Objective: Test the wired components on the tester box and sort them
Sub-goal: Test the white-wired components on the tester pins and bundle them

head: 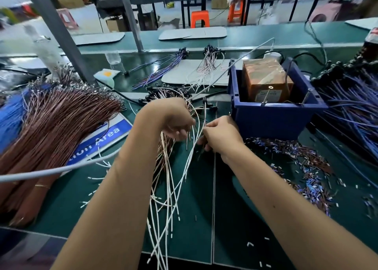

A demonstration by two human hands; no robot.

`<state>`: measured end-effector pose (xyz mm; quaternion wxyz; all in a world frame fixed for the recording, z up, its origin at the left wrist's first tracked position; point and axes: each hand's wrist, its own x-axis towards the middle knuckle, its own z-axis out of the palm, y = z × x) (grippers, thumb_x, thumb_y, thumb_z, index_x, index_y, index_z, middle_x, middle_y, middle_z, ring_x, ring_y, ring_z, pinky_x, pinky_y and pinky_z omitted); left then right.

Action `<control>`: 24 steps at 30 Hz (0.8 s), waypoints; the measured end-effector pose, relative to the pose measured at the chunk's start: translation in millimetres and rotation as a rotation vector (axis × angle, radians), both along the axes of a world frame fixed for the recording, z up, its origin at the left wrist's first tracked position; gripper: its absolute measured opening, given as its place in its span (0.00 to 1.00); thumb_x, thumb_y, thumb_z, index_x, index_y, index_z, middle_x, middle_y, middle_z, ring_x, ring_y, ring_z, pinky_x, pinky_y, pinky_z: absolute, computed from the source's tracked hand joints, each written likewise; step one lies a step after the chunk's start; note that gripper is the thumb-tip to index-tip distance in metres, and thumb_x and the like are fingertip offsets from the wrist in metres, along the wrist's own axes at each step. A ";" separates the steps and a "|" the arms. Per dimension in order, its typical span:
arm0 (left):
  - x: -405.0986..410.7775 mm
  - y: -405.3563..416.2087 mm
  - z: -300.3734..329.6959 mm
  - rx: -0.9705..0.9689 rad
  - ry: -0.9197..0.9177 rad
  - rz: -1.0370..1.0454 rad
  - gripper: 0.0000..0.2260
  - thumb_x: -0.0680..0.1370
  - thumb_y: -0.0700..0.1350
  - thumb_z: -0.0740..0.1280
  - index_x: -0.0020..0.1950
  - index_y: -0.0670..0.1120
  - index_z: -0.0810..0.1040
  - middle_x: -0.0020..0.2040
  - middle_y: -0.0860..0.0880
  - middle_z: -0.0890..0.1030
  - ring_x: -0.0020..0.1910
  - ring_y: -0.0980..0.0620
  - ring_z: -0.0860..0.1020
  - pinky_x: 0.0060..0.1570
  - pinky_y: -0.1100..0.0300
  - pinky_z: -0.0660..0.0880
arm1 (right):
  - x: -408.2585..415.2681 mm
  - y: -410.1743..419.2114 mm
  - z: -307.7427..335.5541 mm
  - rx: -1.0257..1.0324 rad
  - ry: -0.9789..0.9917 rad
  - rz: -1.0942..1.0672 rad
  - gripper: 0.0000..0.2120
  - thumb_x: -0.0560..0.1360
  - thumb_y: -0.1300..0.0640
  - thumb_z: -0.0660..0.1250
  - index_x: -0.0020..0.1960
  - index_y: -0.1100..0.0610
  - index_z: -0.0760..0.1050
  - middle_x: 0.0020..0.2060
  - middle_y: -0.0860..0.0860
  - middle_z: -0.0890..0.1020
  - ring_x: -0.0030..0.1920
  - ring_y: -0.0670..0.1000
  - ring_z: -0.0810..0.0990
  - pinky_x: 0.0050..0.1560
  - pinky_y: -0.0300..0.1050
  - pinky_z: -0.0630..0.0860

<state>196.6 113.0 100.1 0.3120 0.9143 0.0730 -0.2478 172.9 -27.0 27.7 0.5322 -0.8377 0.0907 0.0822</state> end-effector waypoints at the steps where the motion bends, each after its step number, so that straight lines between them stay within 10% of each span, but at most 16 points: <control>1: 3.3 -1.2 -3.8 0.020 -0.087 0.051 0.10 0.85 0.40 0.64 0.51 0.34 0.79 0.34 0.41 0.82 0.27 0.47 0.81 0.35 0.56 0.83 | -3.7 -1.3 0.7 0.037 0.012 0.005 0.08 0.76 0.66 0.62 0.46 0.63 0.81 0.30 0.55 0.85 0.21 0.49 0.77 0.21 0.37 0.67; 6: 7.4 -30.9 -22.2 0.005 -0.265 0.076 0.18 0.81 0.52 0.70 0.45 0.37 0.81 0.27 0.46 0.82 0.23 0.51 0.80 0.23 0.63 0.74 | -20.1 -7.4 3.7 0.204 0.002 0.094 0.08 0.81 0.57 0.68 0.49 0.63 0.79 0.30 0.58 0.84 0.22 0.50 0.77 0.21 0.40 0.66; 13: -0.1 -51.6 -35.1 0.276 -0.356 0.009 0.04 0.72 0.39 0.70 0.42 0.39 0.82 0.40 0.40 0.82 0.48 0.40 0.84 0.38 0.56 0.73 | -31.7 -19.2 0.1 0.030 -0.015 0.207 0.06 0.77 0.61 0.65 0.42 0.61 0.78 0.34 0.61 0.85 0.30 0.60 0.84 0.29 0.46 0.75; 18: 0.1 -50.0 -9.8 -0.159 -0.259 0.148 0.10 0.80 0.38 0.66 0.40 0.39 0.81 0.34 0.43 0.82 0.22 0.52 0.73 0.21 0.65 0.67 | -34.9 -24.7 5.5 0.066 -0.136 0.200 0.15 0.84 0.46 0.64 0.48 0.55 0.80 0.38 0.54 0.84 0.25 0.47 0.76 0.25 0.39 0.67; 24: -21.4 -57.6 39.6 -0.723 -0.491 0.347 0.14 0.85 0.46 0.62 0.41 0.44 0.78 0.26 0.54 0.77 0.23 0.59 0.70 0.22 0.67 0.64 | -50.4 -44.0 44.6 0.461 -0.269 0.379 0.19 0.87 0.54 0.58 0.40 0.55 0.78 0.36 0.49 0.83 0.35 0.47 0.73 0.31 0.38 0.66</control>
